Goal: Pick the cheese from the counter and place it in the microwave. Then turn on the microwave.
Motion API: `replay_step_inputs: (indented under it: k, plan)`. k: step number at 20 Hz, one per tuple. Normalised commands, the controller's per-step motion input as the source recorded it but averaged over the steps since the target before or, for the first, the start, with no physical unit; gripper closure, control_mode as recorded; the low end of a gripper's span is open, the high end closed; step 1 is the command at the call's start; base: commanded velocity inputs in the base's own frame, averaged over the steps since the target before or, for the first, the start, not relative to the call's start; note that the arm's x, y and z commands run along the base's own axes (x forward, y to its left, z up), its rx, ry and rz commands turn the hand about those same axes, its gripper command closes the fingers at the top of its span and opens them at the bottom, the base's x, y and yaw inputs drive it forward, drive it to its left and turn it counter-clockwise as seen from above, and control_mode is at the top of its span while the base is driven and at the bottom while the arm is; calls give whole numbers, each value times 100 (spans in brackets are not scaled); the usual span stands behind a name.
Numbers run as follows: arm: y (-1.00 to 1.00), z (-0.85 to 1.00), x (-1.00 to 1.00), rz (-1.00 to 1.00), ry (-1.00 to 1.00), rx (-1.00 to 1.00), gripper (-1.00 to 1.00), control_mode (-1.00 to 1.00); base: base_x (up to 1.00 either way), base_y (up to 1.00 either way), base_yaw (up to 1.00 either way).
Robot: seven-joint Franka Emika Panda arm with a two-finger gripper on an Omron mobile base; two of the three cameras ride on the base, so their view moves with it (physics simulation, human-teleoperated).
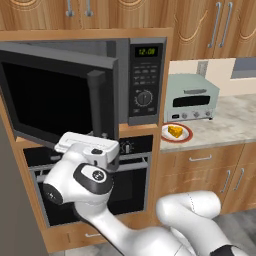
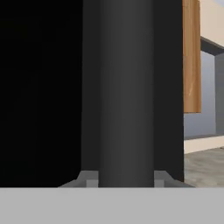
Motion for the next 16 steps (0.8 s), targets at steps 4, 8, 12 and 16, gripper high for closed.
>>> replay_step_inputs:
  k: [4,8,12,16]
  plan:
    - [24,0,-15,-3,-2,-1,100,-100,0,0,0]
    - [25,0,-12,-3,-2,-1,100,-100,0,0,0]
    - [26,0,-9,-3,-1,-1,-100,-100,0,0,0]
    - [16,0,-3,-2,-1,-1,-100,-100,0,0,0]
